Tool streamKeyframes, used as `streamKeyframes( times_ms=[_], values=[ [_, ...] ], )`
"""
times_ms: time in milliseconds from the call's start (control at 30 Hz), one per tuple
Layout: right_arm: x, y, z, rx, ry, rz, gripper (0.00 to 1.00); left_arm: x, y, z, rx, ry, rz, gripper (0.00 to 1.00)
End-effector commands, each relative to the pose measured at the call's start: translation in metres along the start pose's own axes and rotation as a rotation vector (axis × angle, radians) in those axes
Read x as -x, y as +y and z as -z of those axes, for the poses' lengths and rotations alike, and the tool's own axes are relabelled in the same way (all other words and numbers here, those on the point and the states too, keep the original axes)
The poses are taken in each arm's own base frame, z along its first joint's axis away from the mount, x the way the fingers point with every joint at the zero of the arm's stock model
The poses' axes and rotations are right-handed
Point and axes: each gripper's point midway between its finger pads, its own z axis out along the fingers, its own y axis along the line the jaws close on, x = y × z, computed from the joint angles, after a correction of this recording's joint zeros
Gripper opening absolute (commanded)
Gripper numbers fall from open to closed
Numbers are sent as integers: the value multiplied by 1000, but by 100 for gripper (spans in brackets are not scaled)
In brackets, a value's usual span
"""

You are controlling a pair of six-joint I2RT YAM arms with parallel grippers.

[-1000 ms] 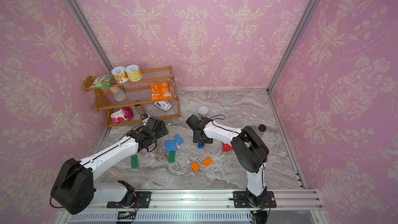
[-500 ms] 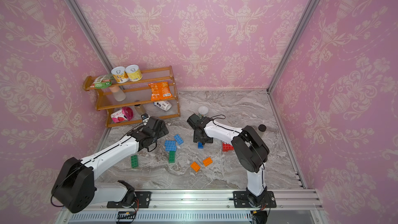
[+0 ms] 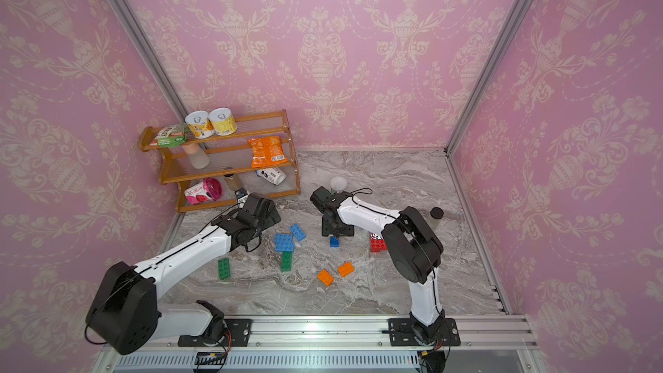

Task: Assemble a rectangle with lego
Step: Assemble the lego brick with the lego brick.

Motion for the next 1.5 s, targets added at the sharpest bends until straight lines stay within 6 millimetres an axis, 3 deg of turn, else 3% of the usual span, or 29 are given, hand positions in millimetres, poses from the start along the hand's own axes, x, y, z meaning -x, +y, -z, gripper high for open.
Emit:
streamKeyframes(
  times_ms=[0, 367, 700, 967, 1133, 1467],
  values=[
    [-45, -42, -39, -177, 167, 52, 26, 5, -3, 0, -6, 2, -16, 99],
    [-67, -45, -59, -152, 207, 28, 23, 5, 0, 2, -4, 1, -12, 99],
    [-65, -54, -53, -173, 260, 76, 20, 6, 2, 6, -11, -8, -1, 99],
    [-73, -54, -62, -189, 331, 94, 19, 8, 3, 10, -18, -19, 5, 99],
    [-68, -51, -57, -176, 309, 84, 23, 9, 2, 9, -16, -20, -1, 99],
    [-53, -43, -27, -119, 244, 56, 37, 9, 1, 9, -23, -17, 6, 99]
  ],
)
